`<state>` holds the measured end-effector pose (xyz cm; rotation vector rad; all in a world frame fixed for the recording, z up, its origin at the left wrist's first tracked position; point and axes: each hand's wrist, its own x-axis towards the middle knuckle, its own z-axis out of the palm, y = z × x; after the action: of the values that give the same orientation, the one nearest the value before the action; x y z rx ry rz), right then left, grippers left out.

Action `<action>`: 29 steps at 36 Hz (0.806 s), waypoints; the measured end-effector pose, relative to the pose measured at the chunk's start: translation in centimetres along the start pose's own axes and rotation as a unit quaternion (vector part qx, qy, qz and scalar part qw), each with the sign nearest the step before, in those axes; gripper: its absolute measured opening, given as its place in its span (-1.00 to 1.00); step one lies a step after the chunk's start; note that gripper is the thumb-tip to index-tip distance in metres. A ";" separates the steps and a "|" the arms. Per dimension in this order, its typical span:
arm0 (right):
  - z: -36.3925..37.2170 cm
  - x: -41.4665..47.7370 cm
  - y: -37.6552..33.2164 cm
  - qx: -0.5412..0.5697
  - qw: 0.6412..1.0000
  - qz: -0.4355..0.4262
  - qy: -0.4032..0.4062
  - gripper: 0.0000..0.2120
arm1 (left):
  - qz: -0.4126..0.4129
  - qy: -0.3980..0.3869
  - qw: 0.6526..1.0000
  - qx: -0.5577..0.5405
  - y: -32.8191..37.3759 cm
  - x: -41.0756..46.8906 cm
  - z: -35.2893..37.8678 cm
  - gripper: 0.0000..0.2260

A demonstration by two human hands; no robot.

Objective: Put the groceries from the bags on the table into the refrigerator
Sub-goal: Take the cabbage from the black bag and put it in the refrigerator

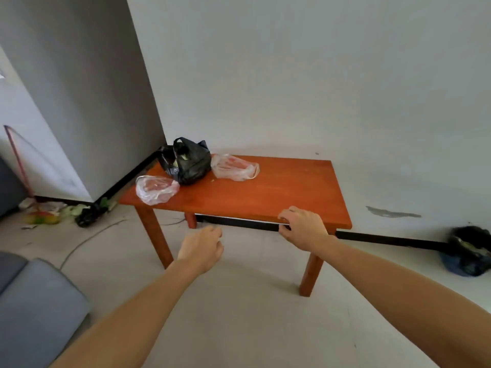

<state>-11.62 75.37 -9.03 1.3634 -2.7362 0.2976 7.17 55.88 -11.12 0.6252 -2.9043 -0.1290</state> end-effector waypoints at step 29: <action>10.3 47.5 -12.7 0.063 0.996 -0.067 0.002 -0.79 | -0.046 0.034 0.998 0.021 -33.8 31.5 1.9 -0.72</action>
<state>-29.98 28.60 -10.26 1.5650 -2.6463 0.4696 -7.95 12.23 -12.48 0.7550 -2.8208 -0.0585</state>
